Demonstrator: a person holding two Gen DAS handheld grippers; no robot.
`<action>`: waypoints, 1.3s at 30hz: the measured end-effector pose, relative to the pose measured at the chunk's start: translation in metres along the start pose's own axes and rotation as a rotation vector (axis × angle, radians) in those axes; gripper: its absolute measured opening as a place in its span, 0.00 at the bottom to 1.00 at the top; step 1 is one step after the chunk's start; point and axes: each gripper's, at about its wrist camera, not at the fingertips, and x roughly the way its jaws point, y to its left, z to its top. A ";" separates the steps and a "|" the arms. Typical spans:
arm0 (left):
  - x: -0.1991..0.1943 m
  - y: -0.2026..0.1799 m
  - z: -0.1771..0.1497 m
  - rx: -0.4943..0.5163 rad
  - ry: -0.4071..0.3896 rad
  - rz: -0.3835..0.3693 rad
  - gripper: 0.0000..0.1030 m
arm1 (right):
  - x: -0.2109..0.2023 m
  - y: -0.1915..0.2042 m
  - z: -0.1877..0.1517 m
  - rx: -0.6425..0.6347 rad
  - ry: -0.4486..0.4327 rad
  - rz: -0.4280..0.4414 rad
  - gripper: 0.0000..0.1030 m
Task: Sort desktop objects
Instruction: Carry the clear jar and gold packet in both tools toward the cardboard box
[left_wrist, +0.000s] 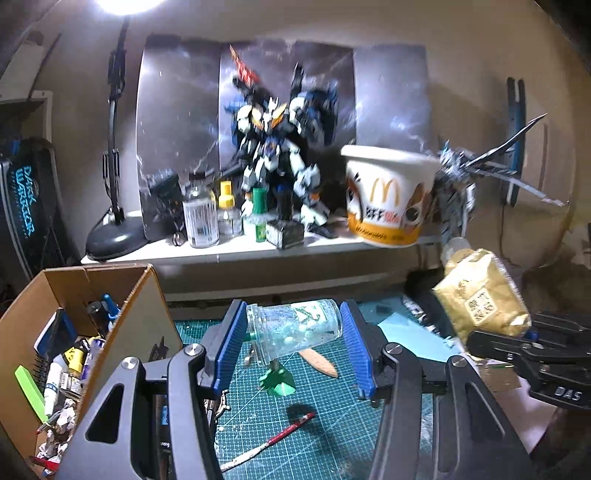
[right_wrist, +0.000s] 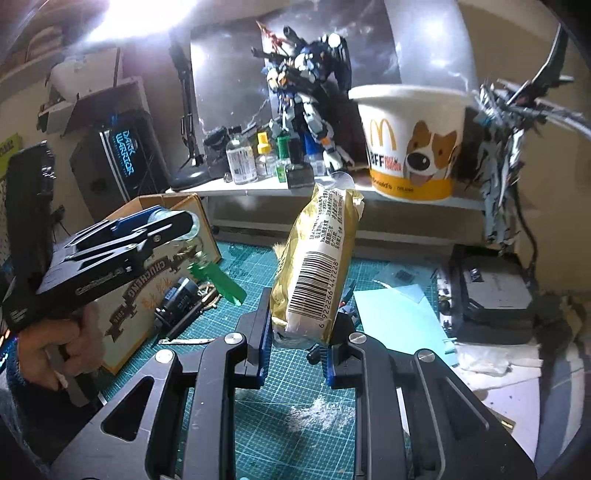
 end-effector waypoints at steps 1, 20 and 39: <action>-0.007 0.000 0.001 0.000 -0.011 -0.006 0.50 | -0.004 0.003 0.001 0.002 -0.007 -0.002 0.20; -0.085 0.020 -0.028 -0.043 -0.100 0.022 0.50 | -0.042 0.048 -0.021 0.012 -0.069 -0.047 0.20; -0.100 0.026 -0.026 -0.024 -0.122 0.050 0.50 | -0.052 0.078 -0.013 -0.055 -0.104 -0.057 0.20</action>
